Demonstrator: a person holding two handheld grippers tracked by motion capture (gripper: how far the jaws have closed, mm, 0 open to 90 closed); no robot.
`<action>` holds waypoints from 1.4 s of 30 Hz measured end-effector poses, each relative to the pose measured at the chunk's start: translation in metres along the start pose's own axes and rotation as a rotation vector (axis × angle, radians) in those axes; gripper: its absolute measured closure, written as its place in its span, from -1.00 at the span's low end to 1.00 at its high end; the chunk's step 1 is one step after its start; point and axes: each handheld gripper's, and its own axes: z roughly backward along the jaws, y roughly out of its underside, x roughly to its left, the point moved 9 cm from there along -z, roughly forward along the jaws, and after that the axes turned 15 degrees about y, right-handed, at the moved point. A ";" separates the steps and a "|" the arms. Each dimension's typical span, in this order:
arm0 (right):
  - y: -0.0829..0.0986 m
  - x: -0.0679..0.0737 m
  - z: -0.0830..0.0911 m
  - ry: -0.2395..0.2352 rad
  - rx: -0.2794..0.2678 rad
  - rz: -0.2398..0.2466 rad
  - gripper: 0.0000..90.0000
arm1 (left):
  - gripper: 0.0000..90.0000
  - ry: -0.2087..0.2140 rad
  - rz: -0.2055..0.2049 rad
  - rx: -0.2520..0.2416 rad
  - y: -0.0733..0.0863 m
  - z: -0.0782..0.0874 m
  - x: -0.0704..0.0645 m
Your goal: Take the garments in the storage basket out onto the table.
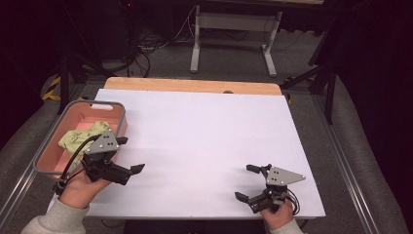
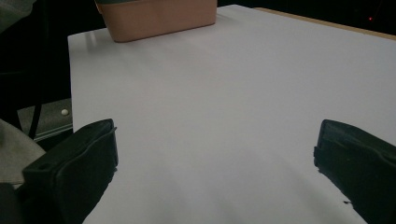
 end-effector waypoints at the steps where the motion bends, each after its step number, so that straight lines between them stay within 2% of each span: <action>1: 0.000 0.000 0.000 0.000 0.001 0.001 -1.00 | -0.97 0.003 0.010 -0.007 -0.001 0.002 0.001; 4: 0.001 0.000 -0.001 -0.003 0.004 -0.001 -1.00 | -0.99 0.011 0.018 -0.016 -0.005 0.007 0.004; 11: 0.000 0.000 0.000 -0.005 0.001 -0.001 -1.00 | -0.99 -0.005 0.009 0.012 -0.007 0.012 0.011; 16: 0.001 0.001 -0.001 -0.008 0.002 0.001 -1.00 | -0.98 -0.002 0.039 0.001 -0.010 0.017 0.019; 19: 0.000 0.000 0.000 -0.007 -0.006 0.000 -1.00 | -0.98 -0.037 0.048 0.011 -0.009 0.019 0.028; 24: 0.000 0.000 0.000 -0.008 -0.004 -0.001 -1.00 | -0.97 -0.061 0.049 0.028 -0.007 0.021 0.036; 31: 0.001 0.001 0.000 -0.011 0.001 0.001 -1.00 | -0.97 -0.115 0.019 0.069 -0.005 0.026 0.050; 35: 0.001 0.001 0.000 -0.011 -0.001 0.001 -1.00 | -0.97 -0.121 0.023 0.084 -0.003 0.028 0.055; 37: 0.001 0.001 0.000 -0.011 -0.001 0.001 -1.00 | -0.97 -0.116 0.041 0.085 -0.001 0.031 0.061; 39: 0.001 0.001 0.000 -0.013 -0.002 0.000 -1.00 | -0.97 -0.115 0.043 0.084 -0.001 0.031 0.063; 40: 0.001 0.001 0.000 -0.012 -0.002 0.001 -1.00 | -0.98 -0.100 0.046 0.095 0.004 0.030 0.068; 42: 0.001 0.001 0.000 -0.012 -0.001 0.000 -1.00 | -0.99 -0.104 0.048 0.104 0.006 0.031 0.071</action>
